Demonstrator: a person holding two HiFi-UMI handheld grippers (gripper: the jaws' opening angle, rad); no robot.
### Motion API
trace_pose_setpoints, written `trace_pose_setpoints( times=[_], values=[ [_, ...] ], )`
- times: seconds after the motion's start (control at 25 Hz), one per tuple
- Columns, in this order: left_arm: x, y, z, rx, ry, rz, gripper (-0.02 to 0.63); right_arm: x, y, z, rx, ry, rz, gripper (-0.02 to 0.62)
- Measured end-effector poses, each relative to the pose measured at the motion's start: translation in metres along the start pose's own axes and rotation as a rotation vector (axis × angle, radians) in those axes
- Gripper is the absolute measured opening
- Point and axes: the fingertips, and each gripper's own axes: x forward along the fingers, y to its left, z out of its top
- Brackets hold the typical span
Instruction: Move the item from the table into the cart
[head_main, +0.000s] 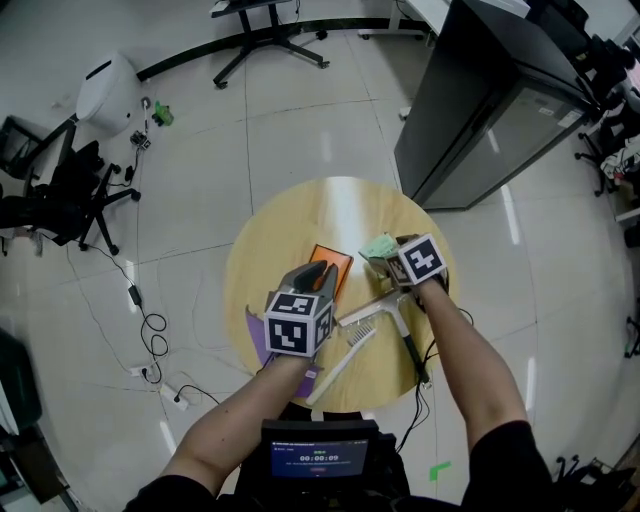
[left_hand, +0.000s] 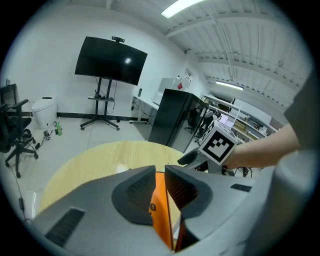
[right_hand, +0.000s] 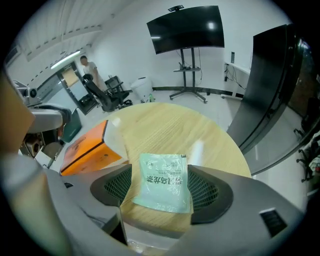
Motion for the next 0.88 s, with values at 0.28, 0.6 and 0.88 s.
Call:
trace_pose_setpoints(
  times=[0.28,0.6,0.88],
  values=[
    [0.013,0.017,-0.003,-0.02,0.01,-0.008,0.069,0.034,-0.003,-0.01,-0.001,0.063,-0.011,0.333],
    [0.025,0.028,-0.013,-0.028,0.027,-0.007,0.069,0.043,-0.012,-0.008,-0.03,0.088,-0.037,0.157],
    [0.021,0.027,-0.02,-0.039,0.034,-0.019,0.069,0.04,-0.016,-0.026,0.079,0.135,-0.039,0.069]
  ],
)
